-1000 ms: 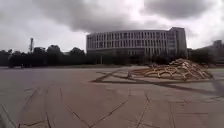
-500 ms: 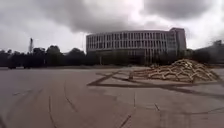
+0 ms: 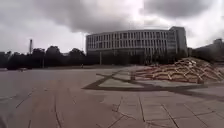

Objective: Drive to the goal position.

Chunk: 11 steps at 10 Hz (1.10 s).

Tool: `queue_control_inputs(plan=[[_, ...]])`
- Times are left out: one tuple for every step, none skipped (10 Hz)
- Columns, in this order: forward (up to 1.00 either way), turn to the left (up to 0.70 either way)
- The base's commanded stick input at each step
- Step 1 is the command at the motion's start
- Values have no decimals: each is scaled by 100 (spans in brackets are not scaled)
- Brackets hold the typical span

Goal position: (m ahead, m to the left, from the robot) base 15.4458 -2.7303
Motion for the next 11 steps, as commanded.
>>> queue_control_inputs(plan=[[85, -6], [85, -6], [85, -7], [85, -7], [85, -7], [85, -7], [85, -7], [85, -7], [85, -7], [85, -7], [85, -7]])
